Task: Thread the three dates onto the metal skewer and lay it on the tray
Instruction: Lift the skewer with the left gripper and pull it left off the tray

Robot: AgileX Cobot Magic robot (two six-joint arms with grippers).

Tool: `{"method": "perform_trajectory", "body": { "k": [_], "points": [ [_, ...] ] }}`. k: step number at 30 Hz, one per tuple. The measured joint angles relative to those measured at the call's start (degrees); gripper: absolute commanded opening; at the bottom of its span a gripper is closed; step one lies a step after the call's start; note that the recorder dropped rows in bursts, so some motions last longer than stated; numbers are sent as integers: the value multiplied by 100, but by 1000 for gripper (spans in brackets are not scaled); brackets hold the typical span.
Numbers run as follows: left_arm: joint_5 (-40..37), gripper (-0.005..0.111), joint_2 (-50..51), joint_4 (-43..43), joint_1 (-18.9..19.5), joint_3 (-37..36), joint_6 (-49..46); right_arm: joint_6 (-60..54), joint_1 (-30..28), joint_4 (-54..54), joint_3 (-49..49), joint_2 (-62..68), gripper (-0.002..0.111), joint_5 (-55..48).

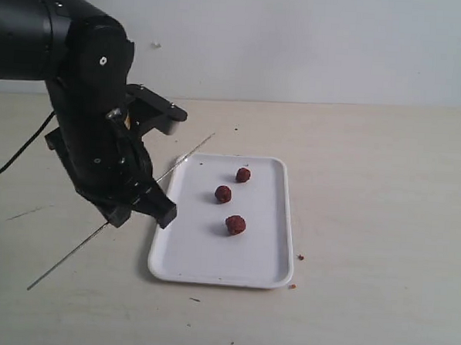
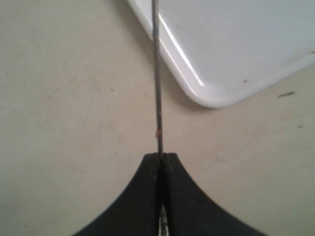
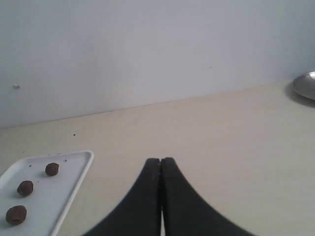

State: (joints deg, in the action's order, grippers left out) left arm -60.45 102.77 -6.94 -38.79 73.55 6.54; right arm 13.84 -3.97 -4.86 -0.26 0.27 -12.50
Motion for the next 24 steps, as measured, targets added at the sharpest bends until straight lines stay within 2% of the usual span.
{"method": "perform_trajectory", "body": {
  "k": [9,17,24],
  "points": [
    [201,0,-255,-161,0,-1083,-111,0,0,0,0,0,0,4],
    [1013,0,-290,-239,0,-1934,-85,0,0,0,0,0,0,124],
    [1261,0,-373,-253,0,-2118,10,0,0,36,0,0,0,1250]
  ]
}}
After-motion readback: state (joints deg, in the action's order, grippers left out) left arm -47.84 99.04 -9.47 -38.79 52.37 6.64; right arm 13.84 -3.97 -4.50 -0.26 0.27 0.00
